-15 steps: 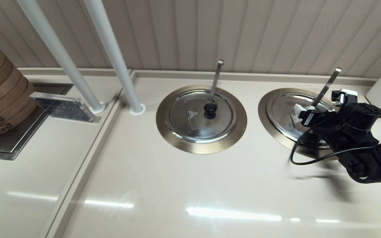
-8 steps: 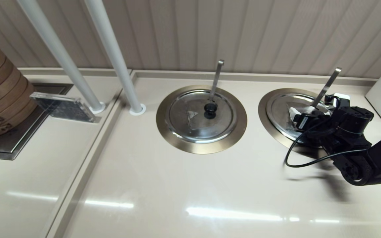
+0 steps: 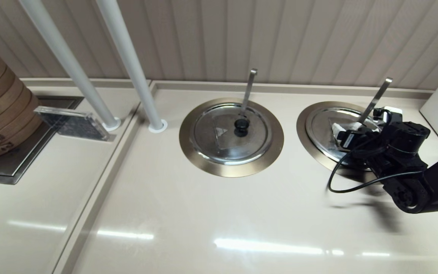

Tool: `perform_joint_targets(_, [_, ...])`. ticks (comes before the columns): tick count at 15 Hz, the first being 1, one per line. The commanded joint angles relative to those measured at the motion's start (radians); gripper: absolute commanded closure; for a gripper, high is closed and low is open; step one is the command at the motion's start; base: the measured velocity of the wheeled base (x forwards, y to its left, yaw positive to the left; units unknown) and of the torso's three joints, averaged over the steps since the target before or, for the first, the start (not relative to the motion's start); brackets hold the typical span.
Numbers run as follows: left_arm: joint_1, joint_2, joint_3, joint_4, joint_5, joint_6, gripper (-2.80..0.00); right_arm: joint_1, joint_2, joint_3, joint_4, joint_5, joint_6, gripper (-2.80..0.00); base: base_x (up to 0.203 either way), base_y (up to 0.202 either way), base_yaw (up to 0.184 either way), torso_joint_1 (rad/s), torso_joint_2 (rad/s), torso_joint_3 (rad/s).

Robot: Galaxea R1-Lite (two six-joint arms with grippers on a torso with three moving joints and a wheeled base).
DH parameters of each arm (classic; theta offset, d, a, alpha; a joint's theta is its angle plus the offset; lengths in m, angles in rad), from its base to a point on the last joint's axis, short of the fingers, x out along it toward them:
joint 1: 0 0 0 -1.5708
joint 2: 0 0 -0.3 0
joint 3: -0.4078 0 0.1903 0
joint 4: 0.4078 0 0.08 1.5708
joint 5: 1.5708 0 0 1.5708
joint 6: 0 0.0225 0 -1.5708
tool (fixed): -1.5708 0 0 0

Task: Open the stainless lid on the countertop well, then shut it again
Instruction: Open the lid

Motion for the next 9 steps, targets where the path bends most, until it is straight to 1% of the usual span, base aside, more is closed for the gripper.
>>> perform_joint_targets(1, [0.0,0.0,0.0,0.0,0.001,0.0,0.0,0.0,-0.023,0.001,-0.009,0.0,0.001,-2.8,0.0,0.0,0.0,0.0,0.0,0.0])
perform_joint_targets(9, [0.0,0.0,0.0,0.0,0.001,0.0,0.0,0.01,-0.057,0.003,-0.01,-0.004,0.001,-2.8,0.0,0.0,0.0,0.0,0.0,0.0])
